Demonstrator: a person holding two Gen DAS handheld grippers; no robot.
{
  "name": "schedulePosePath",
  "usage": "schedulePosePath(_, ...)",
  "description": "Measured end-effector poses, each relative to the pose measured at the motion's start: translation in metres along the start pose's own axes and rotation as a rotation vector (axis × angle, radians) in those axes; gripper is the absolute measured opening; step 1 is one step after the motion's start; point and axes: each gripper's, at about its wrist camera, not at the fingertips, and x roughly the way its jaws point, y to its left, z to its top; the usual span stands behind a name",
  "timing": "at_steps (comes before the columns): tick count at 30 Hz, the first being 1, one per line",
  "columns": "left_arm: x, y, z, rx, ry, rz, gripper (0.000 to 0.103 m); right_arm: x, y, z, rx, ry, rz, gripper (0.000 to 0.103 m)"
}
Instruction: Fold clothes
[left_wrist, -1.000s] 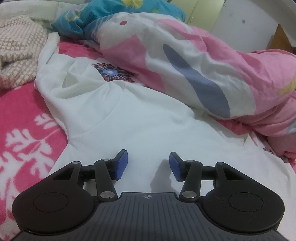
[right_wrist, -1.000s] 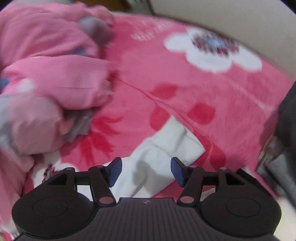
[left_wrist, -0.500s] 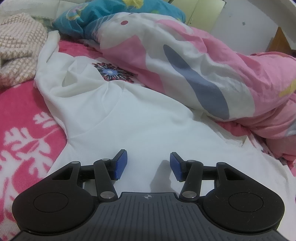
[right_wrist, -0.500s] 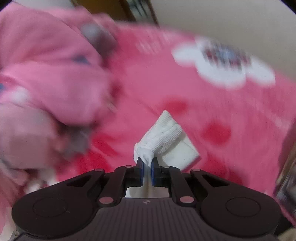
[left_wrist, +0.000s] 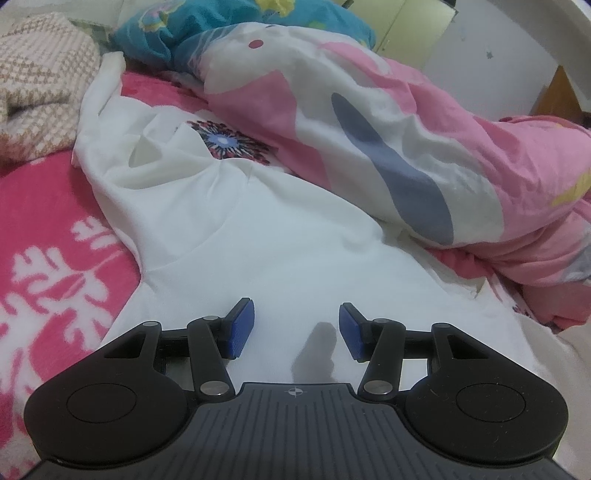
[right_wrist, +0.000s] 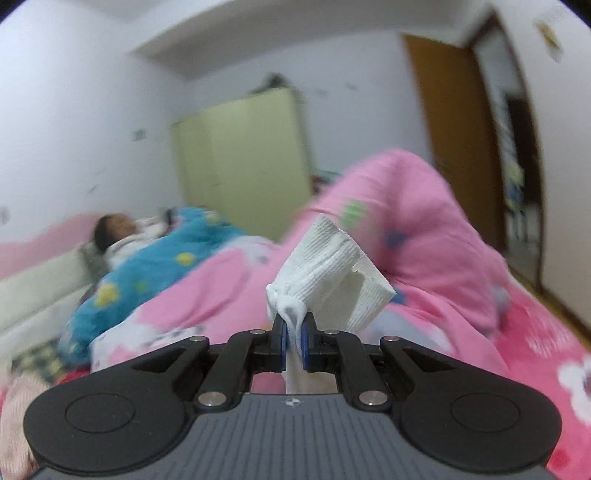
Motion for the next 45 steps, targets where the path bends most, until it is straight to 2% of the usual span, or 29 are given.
schedulePosePath(3, -0.001, 0.004, 0.003, -0.029, 0.007, -0.013, 0.051, 0.003, 0.041, -0.009, -0.082, 0.019, 0.080, 0.009)
schedulePosePath(7, -0.005, 0.010, 0.008, -0.073, 0.000, -0.019, 0.051, 0.020, 0.101, -0.045, -0.204, 0.084, 0.269, 0.012)
schedulePosePath(8, -0.006, 0.012, 0.009, -0.078, -0.004, -0.018, 0.051, 0.026, 0.115, -0.059, -0.234, 0.119, 0.324, 0.016)
schedulePosePath(9, -0.006, 0.013, 0.010, -0.083, -0.005, -0.017, 0.051, 0.031, 0.129, -0.075, -0.268, 0.164, 0.371, 0.030)
schedulePosePath(11, -0.006, 0.016, 0.011, -0.096, -0.005, -0.016, 0.051, 0.038, 0.154, -0.110, -0.319, 0.248, 0.414, 0.049)
schedulePosePath(14, -0.005, 0.018, 0.012, -0.103, -0.001, -0.021, 0.051, 0.033, 0.156, -0.146, -0.308, 0.307, 0.437, 0.049)
schedulePosePath(17, -0.004, 0.016, 0.012, -0.091, -0.004, -0.016, 0.051, 0.016, 0.121, -0.159, -0.123, 0.308, 0.397, 0.049)
schedulePosePath(22, -0.008, 0.009, 0.009, -0.036, -0.037, -0.003, 0.051, -0.025, 0.036, -0.195, 0.174, 0.311, 0.181, 0.049)
schedulePosePath(24, -0.013, 0.004, 0.009, -0.003, -0.066, -0.002, 0.051, -0.038, 0.015, -0.215, 0.194, 0.329, 0.079, 0.049)
schedulePosePath(27, -0.030, -0.016, 0.011, 0.083, -0.113, 0.018, 0.052, -0.045, 0.000, -0.244, 0.129, 0.360, -0.053, 0.049)
schedulePosePath(30, -0.055, -0.050, 0.008, 0.226, -0.116, -0.051, 0.058, -0.047, -0.013, -0.269, 0.053, 0.380, -0.162, 0.049)
schedulePosePath(33, -0.068, -0.096, 0.001, 0.396, -0.072, -0.127, 0.065, -0.032, -0.017, -0.282, -0.034, 0.368, -0.192, 0.049)
schedulePosePath(35, -0.069, -0.133, -0.006, 0.510, -0.037, -0.177, 0.069, -0.010, -0.016, -0.286, -0.097, 0.356, -0.179, 0.049)
schedulePosePath(40, -0.048, -0.230, -0.030, 0.757, 0.063, -0.288, 0.070, 0.032, -0.020, -0.294, -0.227, 0.345, -0.138, 0.047)
schedulePosePath(43, -0.019, -0.285, -0.048, 0.899, 0.107, -0.298, 0.070, 0.049, -0.031, -0.300, -0.211, 0.368, -0.122, 0.032)
schedulePosePath(45, -0.002, -0.314, -0.062, 0.994, 0.125, -0.302, 0.069, 0.054, -0.042, -0.305, -0.165, 0.377, -0.102, 0.015)
